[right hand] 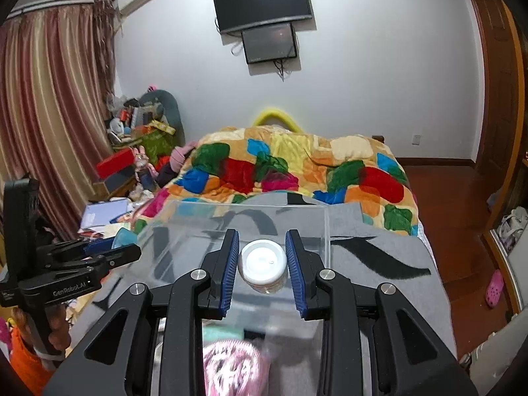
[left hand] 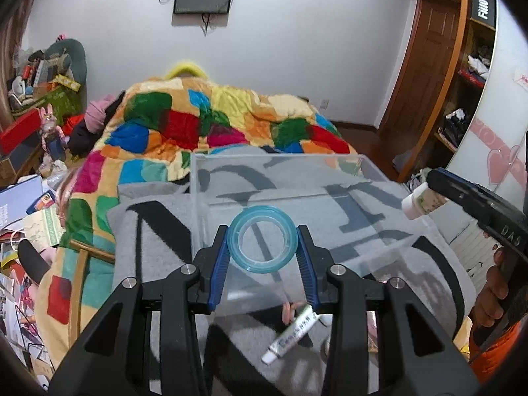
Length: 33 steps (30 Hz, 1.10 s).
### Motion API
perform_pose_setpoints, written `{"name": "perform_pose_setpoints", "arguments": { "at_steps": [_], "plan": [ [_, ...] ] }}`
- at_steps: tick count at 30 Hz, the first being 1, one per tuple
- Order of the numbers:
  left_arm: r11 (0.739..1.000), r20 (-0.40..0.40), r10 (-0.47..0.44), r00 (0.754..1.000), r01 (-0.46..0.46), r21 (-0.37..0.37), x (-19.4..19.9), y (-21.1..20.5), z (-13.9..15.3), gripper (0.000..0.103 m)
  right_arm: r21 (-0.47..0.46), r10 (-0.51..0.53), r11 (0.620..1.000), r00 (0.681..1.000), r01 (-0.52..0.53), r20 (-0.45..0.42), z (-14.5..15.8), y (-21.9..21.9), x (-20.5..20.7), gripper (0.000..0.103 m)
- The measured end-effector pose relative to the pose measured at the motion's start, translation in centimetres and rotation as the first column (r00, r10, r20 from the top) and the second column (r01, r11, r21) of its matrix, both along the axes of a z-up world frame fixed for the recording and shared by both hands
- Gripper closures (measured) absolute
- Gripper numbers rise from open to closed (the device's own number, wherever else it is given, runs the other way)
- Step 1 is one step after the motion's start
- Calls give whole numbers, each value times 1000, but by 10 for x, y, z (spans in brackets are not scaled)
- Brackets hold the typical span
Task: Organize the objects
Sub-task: 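Carry the tape roll and bottle into the clear box and open both tools, then grasp the toothpaste tube with the left tool while the right tool grasps the bagged pink rope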
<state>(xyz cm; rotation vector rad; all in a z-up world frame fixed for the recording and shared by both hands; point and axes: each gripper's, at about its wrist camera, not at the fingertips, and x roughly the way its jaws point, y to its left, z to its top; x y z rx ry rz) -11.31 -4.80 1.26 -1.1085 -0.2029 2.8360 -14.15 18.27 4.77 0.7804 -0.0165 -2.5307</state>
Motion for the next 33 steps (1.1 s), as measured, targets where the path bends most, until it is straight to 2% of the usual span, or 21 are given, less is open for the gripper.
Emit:
{"name": "perform_pose_setpoints", "arguments": {
  "at_steps": [4, 8, 14, 17, 22, 30, 33],
  "plan": [
    [1000, 58, -2, 998, 3, -19, -21, 4, -13, 64, 47, 0, 999, 998, -3, 63, -19, -14, -23, 76],
    [1000, 81, -11, 997, 13, -26, -30, 7, -20, 64, 88, 3, 996, 992, -14, 124, -40, -23, -38, 76],
    [999, 94, -26, 995, 30, -34, -29, 11, -21, 63, 133, 26, 990, 988, -47, 155, -54, -29, -35, 76],
    [999, 94, -30, 995, 33, -26, -27, 10, -19, 59, 146, 31, 988, 987, -54, 156, -54, -28, -31, 74],
    [999, 65, -24, 998, 27, -36, -14, 9, -8, 47, 147, 39, 987, 990, -59, 135, -46, -21, -20, 57],
    [997, -8, -23, 1000, 23, -67, 21, 14, 9, 26, 147, 66, 986, 995, -76, 69, -29, -13, 21, 30],
    [998, -15, -31, 999, 30, -61, 32, 15, 8, 24, 153, 79, 984, 995, -87, 54, -29, -13, 37, 22]
  ]
}}
